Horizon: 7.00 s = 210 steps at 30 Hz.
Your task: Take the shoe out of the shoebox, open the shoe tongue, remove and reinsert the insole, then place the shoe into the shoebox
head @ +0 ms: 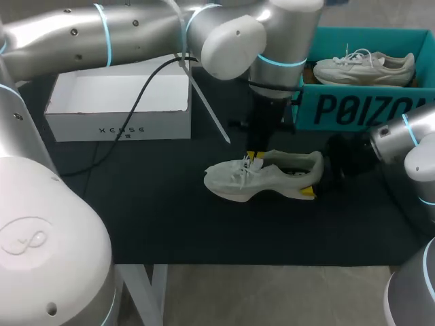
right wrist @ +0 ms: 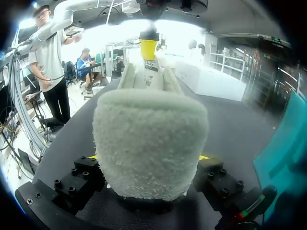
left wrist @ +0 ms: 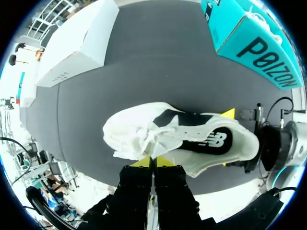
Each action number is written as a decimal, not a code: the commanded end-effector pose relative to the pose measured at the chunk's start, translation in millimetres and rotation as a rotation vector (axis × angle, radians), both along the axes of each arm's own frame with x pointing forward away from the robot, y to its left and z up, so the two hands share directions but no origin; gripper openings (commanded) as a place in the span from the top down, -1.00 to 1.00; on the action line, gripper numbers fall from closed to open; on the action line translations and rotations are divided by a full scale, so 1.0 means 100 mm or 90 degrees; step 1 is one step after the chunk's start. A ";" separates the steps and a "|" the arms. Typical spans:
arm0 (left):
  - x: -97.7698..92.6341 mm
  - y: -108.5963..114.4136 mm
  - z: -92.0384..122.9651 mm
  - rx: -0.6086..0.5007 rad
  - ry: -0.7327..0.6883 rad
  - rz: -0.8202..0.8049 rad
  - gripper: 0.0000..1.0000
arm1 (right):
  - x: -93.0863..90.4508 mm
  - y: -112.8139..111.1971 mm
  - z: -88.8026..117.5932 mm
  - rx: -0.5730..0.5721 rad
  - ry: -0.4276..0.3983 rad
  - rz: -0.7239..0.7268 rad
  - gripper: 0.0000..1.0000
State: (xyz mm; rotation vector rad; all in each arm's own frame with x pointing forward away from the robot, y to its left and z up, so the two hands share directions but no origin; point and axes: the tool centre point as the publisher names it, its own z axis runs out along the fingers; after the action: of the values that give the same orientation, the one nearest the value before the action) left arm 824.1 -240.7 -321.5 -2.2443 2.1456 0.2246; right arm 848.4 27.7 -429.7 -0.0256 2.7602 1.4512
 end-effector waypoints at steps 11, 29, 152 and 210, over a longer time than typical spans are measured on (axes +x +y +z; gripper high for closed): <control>-0.19 0.64 0.03 0.021 -0.047 0.056 1.00 | 0.01 0.03 -0.04 -0.001 0.000 -0.001 1.00; -0.33 0.82 -0.45 0.098 0.002 0.109 -1.00 | 0.01 0.03 -0.04 -0.001 0.000 -0.001 1.00; 0.24 -0.71 -0.74 -0.194 -0.057 -1.182 1.00 | 0.01 0.03 -0.04 -0.001 0.000 -0.001 1.00; 0.38 -0.46 -1.07 -0.020 -0.119 -1.093 -0.09 | 0.01 0.03 -0.04 -0.001 0.000 -0.001 1.00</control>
State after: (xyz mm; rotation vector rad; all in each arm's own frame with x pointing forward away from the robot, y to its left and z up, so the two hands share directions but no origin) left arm 853.8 -284.9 -415.9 0.1468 2.9481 -0.1122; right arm 851.8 28.4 -430.2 -0.0214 2.7568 1.4483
